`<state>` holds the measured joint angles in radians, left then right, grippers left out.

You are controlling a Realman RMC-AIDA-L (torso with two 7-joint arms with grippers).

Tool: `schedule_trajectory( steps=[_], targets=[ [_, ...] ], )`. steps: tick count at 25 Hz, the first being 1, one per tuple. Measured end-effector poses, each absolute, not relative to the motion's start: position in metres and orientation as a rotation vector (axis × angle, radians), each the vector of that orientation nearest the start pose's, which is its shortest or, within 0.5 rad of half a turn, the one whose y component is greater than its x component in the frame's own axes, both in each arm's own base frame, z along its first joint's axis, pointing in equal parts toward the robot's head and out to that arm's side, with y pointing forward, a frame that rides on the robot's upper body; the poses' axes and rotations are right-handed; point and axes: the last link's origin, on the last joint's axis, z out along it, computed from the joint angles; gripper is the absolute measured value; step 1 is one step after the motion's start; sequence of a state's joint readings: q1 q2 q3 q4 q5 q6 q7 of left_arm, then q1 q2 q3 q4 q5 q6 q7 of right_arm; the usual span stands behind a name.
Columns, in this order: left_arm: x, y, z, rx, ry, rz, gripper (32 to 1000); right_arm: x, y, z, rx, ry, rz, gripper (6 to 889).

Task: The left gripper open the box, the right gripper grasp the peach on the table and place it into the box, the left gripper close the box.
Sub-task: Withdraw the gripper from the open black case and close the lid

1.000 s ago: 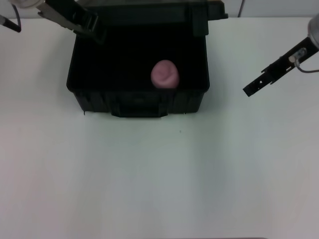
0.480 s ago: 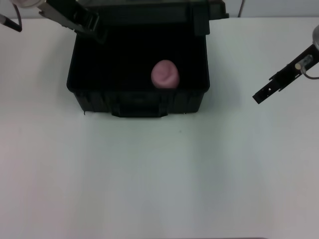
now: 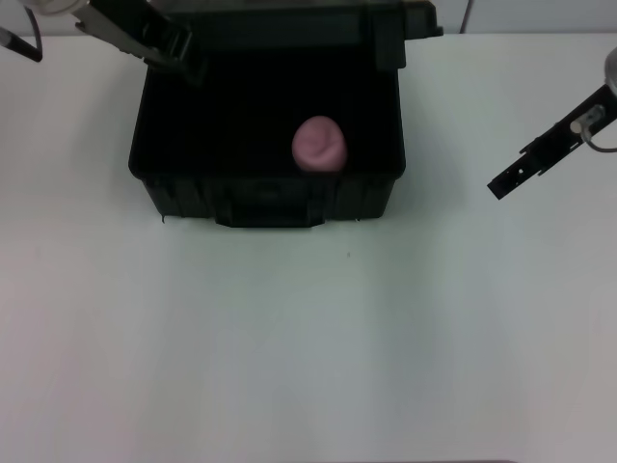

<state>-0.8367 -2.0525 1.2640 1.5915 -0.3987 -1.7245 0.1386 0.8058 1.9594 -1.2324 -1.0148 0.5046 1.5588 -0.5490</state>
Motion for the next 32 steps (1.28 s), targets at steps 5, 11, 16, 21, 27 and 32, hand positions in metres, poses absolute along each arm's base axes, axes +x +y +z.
schedule_trajectory(
  steps=[5, 11, 16, 21, 27, 32],
  targets=[
    [-0.082, 0.3861, 0.0668, -2.257, -1.063, 0.278, 407, 0.2024, 0.3997, 0.0343, -2.458, 1.137, -0.588, 855],
    [-0.0849, 0.3868, 0.0681, -2.223, -1.077, 0.295, 412, 0.2024, 0.3999, 0.0344, -2.457, 1.137, -0.586, 855],
    [-0.0855, 0.3859, 0.0648, -2.207, -1.064, 0.331, 417, 0.2022, 0.4009, 0.0344, -2.454, 1.133, -0.58, 855],
    [-0.0861, 0.3858, 0.0637, -2.192, -1.059, 0.348, 599, 0.2022, 0.4012, 0.0345, -2.453, 1.131, -0.577, 855],
    [-0.0859, 0.3858, 0.0642, -2.189, -1.056, 0.348, 706, 0.2027, 0.4011, 0.0345, -2.452, 1.132, -0.577, 855],
    [-0.0857, 0.3855, 0.0649, -2.187, -1.054, 0.348, 769, 0.2033, 0.4009, 0.0345, -2.451, 1.134, -0.577, 855]
  ],
)
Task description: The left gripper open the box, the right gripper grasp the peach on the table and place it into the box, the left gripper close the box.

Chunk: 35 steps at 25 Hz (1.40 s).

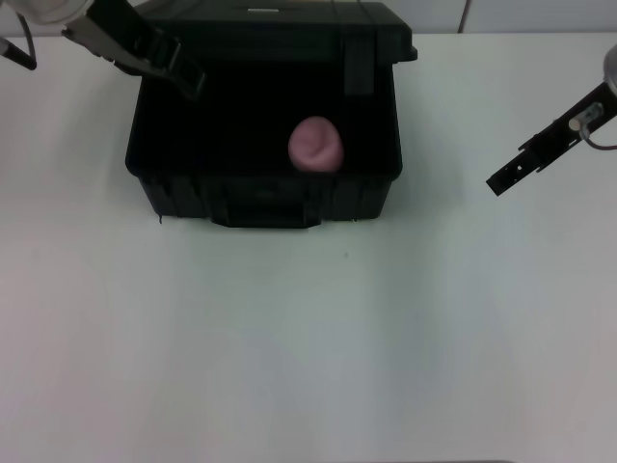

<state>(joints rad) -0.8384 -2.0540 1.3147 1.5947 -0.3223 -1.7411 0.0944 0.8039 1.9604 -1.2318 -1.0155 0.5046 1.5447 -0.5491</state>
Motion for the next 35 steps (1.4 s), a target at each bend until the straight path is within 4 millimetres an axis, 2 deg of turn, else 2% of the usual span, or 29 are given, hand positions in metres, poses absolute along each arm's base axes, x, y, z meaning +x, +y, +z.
schedule_trajectory(
  steps=[13, 35],
  targets=[
    [-0.0914, 0.3853, 0.0704, -2.15, -1.071, 0.376, 781, 0.204, 0.4005, 0.0345, -2.45, 1.136, -0.577, 855],
    [-0.0918, 0.3847, 0.0679, -2.161, -1.063, 0.393, 781, 0.2033, 0.4011, 0.0345, -2.45, 1.133, -0.576, 855]
  ],
)
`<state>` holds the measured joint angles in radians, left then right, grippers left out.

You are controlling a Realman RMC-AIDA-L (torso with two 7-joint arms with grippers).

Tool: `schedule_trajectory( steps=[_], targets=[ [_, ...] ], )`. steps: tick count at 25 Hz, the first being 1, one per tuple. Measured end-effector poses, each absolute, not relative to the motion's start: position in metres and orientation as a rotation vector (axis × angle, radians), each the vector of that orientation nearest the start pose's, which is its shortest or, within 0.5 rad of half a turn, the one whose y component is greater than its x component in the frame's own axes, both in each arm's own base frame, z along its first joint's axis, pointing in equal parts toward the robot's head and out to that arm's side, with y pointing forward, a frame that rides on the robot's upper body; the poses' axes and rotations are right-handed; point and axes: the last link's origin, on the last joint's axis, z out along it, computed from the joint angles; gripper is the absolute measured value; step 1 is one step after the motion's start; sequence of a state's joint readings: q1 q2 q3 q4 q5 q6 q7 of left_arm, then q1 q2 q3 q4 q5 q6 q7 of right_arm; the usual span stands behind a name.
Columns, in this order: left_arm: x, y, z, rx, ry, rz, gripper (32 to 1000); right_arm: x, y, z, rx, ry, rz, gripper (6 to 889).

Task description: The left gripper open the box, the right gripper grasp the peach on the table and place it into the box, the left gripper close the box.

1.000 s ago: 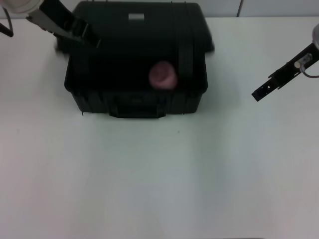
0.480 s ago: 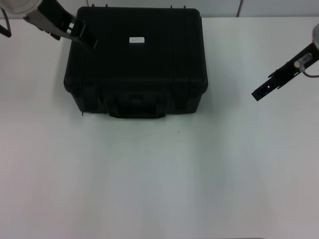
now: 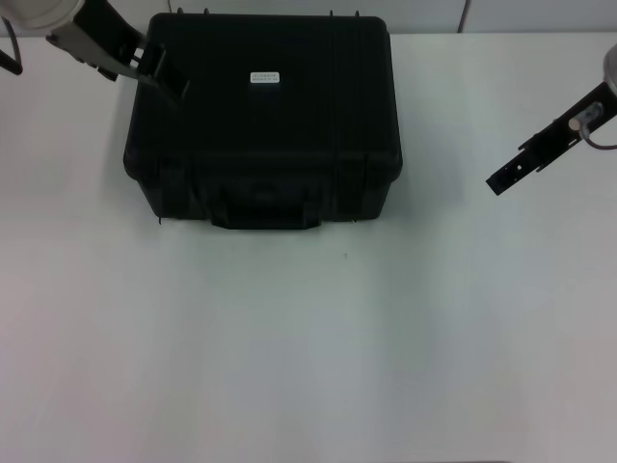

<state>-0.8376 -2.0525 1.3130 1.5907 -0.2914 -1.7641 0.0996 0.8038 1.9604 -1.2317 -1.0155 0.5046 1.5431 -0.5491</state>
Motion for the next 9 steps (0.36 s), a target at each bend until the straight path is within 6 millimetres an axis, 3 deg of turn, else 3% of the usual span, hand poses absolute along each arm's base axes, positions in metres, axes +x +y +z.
schedule_trajectory(
  steps=[9],
  targets=[
    [-0.0917, 0.3848, 0.0677, -2.163, -1.06, 0.394, 781, 0.2032, 0.4011, 0.0345, -2.451, 1.133, -0.575, 855]
  ],
)
